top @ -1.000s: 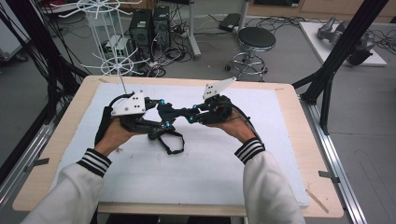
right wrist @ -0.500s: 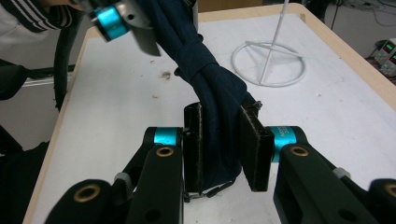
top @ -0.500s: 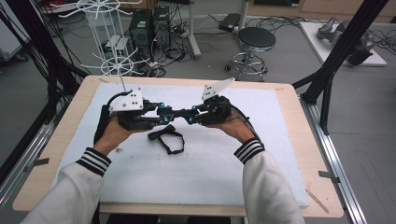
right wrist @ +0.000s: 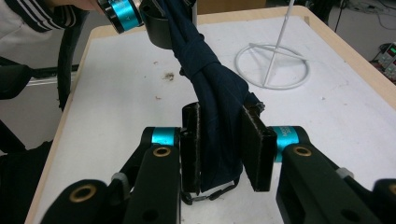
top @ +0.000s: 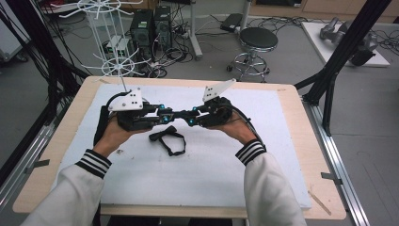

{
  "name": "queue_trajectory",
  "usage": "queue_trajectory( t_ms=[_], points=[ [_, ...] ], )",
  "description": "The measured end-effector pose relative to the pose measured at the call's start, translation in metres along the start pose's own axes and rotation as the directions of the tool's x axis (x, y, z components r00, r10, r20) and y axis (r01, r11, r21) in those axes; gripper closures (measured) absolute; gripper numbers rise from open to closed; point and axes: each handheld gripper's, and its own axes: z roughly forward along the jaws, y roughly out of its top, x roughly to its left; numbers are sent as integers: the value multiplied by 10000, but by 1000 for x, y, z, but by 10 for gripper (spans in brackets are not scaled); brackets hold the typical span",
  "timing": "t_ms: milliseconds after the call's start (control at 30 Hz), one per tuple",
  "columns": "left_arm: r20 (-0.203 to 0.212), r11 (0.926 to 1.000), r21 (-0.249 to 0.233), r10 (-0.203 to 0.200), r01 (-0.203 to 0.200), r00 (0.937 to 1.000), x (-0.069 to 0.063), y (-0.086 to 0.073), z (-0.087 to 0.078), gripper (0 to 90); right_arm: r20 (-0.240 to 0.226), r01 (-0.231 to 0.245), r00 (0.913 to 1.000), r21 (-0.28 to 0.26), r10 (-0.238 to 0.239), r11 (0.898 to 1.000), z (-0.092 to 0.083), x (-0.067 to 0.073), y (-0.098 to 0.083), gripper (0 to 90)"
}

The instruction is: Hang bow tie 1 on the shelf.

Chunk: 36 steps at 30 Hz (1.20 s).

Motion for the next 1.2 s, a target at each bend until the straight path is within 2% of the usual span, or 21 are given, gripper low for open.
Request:
queue_trajectory(
  t_ms=[67,100,133,200,233,267,300,533,800,933,1200],
  points=[
    [-35,10000,-28,-2,2,10000,0,0,0,778,-24,-6,10000,-27,6,10000,0,1,0,655],
    [-80,10000,-6,31,-31,10000,0,0,-1,778,-2,-25,10000,-7,25,10000,0,1,0,598],
    [-131,10000,-19,8,-9,9999,1,0,-1,778,-20,19,10000,-27,-19,10000,1,1,0,499],
    [-204,10000,-81,-23,21,9998,1,0,-3,778,-361,326,9988,45,-324,9995,2,3,-1,286],
    [-224,10000,-99,-14,11,9997,2,0,-4,778,-264,442,9987,81,-440,9990,3,5,-1,236],
    [-264,9999,-147,-49,45,9996,2,0,-4,778,38,522,9986,63,-522,9986,4,6,-1,163],
    [-311,9999,-143,-46,42,9995,2,0,-5,778,245,447,9987,66,-448,9990,5,7,-2,119],
    [-470,9989,-452,-99,78,9988,2,2,-12,778,665,44,9978,-144,-35,9999,-2,6,-7,110],
    [-964,9962,-862,-205,122,9951,5,5,-26,777,940,-170,9953,-771,243,9969,-14,9,-12,109],
    [-1188,9948,-1013,-246,126,9926,7,7,-33,777,1185,-473,9911,-1137,608,9924,-22,10,-18,109],
    [-1572,9912,-1316,-326,118,9870,12,10,-49,777,1753,-509,9814,-1531,778,9869,-43,15,-23,109]
  ],
)
